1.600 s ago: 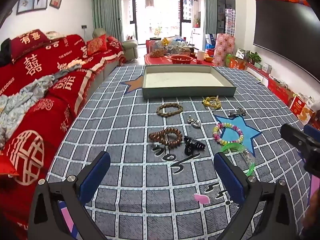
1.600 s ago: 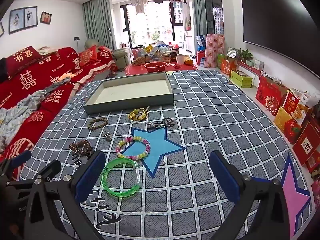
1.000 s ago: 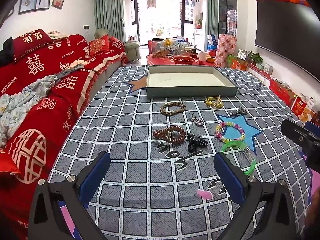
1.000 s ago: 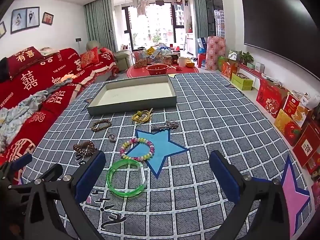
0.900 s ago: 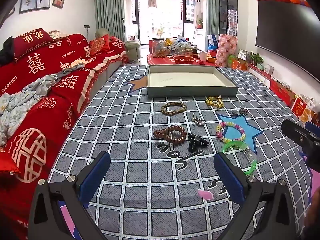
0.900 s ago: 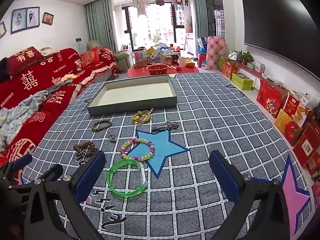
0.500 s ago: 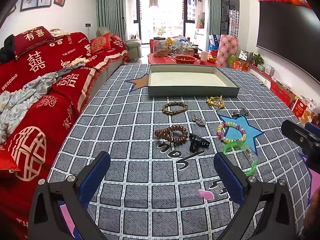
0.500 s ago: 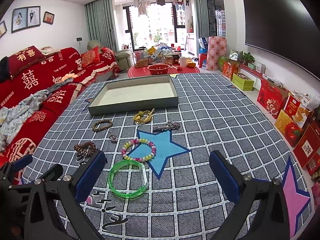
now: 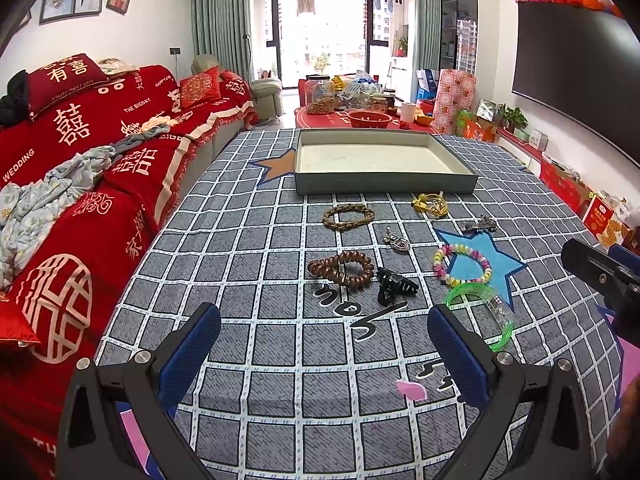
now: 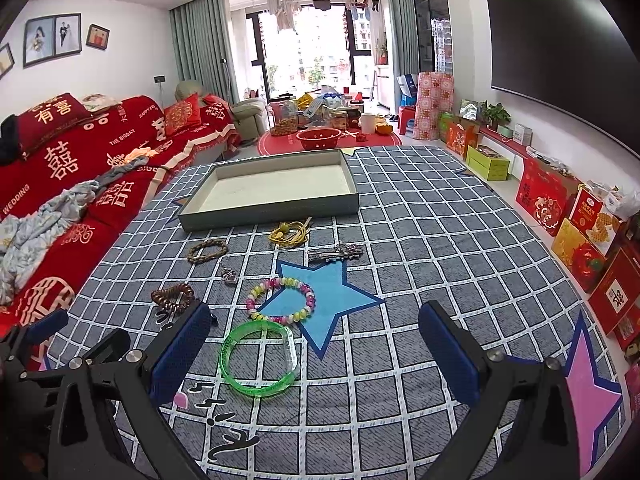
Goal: Organize jewelry
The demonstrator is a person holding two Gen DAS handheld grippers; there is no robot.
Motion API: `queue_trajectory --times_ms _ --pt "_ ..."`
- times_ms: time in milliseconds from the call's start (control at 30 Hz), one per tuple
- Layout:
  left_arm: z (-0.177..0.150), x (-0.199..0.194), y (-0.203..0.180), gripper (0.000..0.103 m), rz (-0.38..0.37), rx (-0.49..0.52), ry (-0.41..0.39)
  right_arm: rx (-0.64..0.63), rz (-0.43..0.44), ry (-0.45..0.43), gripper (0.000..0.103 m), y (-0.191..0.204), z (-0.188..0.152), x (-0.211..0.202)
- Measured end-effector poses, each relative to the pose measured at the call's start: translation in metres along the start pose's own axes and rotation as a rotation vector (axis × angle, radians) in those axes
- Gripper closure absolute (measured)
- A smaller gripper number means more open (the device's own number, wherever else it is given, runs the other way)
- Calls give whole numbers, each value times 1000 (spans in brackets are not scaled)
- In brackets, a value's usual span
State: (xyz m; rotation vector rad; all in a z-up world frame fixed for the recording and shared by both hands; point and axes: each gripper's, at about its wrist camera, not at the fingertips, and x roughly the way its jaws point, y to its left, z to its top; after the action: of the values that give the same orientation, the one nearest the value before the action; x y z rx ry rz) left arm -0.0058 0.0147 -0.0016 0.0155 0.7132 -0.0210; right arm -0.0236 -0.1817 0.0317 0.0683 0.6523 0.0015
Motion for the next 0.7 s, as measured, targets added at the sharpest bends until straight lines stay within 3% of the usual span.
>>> queue_trajectory --times_ms 700 --pt "-1 2 -1 0 2 -1 3 1 4 1 0 3 0 3"
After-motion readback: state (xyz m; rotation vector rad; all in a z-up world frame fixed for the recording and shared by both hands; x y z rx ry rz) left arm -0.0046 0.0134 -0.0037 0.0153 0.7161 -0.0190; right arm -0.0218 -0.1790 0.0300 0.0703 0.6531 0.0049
